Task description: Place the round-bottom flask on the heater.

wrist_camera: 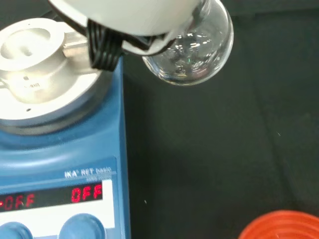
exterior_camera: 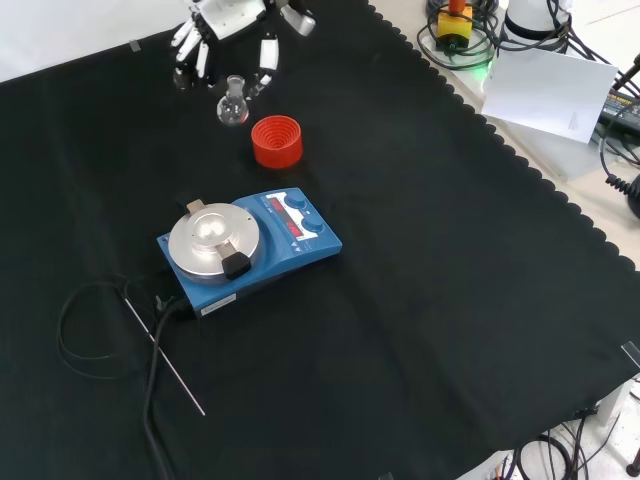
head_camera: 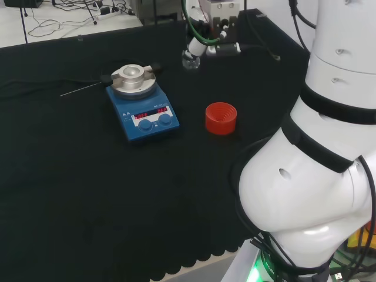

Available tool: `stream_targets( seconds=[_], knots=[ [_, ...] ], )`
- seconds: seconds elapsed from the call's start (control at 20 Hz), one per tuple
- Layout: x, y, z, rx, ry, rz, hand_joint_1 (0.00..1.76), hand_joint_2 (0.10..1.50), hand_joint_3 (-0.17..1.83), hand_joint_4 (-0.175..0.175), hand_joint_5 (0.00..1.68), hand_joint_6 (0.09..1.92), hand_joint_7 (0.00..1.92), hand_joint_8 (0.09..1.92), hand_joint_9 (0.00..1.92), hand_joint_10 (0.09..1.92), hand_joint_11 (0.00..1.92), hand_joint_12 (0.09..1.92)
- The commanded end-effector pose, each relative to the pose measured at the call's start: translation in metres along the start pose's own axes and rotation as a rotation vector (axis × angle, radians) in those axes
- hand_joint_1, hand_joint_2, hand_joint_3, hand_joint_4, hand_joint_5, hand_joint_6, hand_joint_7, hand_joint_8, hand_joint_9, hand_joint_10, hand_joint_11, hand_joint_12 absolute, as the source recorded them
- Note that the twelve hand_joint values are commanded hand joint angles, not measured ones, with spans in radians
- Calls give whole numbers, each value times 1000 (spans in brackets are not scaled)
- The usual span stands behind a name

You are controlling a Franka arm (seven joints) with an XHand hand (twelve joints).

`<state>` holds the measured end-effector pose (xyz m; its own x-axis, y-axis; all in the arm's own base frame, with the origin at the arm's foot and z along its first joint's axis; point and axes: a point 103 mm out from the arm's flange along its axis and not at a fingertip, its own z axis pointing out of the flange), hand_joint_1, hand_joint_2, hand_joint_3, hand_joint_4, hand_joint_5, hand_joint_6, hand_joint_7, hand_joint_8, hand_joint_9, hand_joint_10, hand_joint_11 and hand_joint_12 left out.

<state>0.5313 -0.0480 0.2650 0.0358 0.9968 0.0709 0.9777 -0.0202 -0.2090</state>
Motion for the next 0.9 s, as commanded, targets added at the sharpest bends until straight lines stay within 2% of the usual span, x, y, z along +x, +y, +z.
stream_targets(
  seconds=[0.05, 0.55, 0.9],
  knots=[
    [47, 40, -5, 38, -21, -79, 1116, 607, 948, 20, 1098, 1128, 391, 719, 598, 634, 333, 1362],
    [103, 82, -1, 77, -56, -181, 1115, 607, 948, 24, 1099, 1127, 391, 719, 599, 634, 336, 1362],
    [129, 99, 10, 103, -70, -227, 1115, 606, 948, 26, 1099, 1126, 392, 719, 600, 635, 338, 1363]
  ],
)
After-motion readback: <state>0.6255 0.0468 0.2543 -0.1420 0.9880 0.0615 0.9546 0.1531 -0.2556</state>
